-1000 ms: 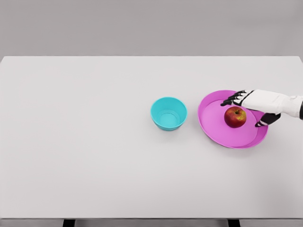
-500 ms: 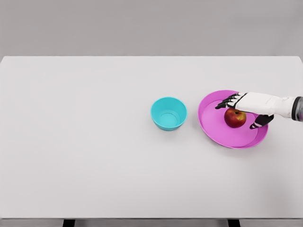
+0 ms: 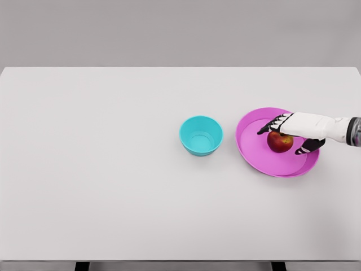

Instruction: Put the apple from the pink plate into the blue bowl with your right arm

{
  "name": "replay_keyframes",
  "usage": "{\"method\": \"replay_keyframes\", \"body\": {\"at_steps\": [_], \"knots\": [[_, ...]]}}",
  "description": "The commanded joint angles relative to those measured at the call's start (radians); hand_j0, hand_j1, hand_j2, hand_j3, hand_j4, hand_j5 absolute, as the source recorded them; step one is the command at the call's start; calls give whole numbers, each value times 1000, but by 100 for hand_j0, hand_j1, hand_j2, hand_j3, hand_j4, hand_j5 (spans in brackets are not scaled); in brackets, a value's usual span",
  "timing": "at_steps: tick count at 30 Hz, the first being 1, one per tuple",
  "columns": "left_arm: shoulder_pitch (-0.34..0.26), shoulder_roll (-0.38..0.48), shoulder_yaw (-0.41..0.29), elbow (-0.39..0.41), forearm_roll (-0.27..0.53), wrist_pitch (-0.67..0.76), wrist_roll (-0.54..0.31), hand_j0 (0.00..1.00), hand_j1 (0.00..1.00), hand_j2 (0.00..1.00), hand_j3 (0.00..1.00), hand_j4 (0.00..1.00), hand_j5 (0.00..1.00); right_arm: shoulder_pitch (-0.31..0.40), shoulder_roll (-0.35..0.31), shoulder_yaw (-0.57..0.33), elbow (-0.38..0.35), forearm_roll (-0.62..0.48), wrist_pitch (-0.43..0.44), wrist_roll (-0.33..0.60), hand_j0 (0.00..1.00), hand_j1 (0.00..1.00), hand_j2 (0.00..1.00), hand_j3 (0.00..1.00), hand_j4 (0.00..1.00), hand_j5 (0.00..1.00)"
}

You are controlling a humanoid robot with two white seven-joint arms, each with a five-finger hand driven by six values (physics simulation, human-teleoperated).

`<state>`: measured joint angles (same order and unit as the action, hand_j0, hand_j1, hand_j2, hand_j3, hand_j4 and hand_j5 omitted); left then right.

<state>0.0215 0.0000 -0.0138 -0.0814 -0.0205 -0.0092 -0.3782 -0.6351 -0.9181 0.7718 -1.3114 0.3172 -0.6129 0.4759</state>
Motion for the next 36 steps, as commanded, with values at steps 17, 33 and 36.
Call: {"method": "replay_keyframes", "body": {"at_steps": [17,33,36], "knots": [[0,0,0,0,1,0,-1,100,100,100,100,100,100,0,-2,24,1,-6,2,0,54,54,54,54,54,54],[0,0,0,0,1,0,1,100,100,100,100,100,100,-63,16,17,-3,-10,2,0,51,51,51,51,51,51],[0,0,0,0,1,0,-1,100,100,100,100,100,100,-67,18,15,-8,-10,2,-2,51,51,51,51,51,51]]}}
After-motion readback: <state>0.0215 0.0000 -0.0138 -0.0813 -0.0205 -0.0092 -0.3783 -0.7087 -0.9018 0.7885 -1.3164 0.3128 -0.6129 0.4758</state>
